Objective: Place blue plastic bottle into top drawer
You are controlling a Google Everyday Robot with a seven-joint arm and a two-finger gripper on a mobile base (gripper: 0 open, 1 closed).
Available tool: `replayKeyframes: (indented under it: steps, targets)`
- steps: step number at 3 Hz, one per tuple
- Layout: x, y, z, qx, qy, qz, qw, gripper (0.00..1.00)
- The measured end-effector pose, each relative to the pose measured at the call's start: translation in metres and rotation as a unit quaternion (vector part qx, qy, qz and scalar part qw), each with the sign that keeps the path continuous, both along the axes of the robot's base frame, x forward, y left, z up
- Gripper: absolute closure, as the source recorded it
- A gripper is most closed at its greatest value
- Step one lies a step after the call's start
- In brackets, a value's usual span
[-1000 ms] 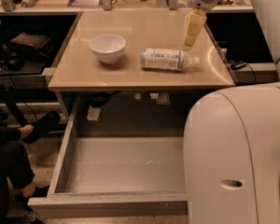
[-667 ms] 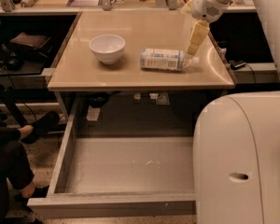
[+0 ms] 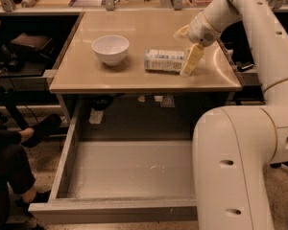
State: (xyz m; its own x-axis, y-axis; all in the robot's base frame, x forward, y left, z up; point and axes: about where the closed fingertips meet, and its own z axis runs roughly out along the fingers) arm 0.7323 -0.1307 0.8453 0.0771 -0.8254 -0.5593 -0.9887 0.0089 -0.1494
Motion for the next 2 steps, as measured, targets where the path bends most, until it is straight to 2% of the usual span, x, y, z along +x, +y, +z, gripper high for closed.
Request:
replayKeyframes:
  steps: [1,2]
  targets:
    - [0.0079,0.0037,-0.0024,0.004,-0.007,-0.005,1.0,0.0]
    - [0.0079,0.0037,-0.0024,0.004,-0.007,-0.005,1.0,0.19]
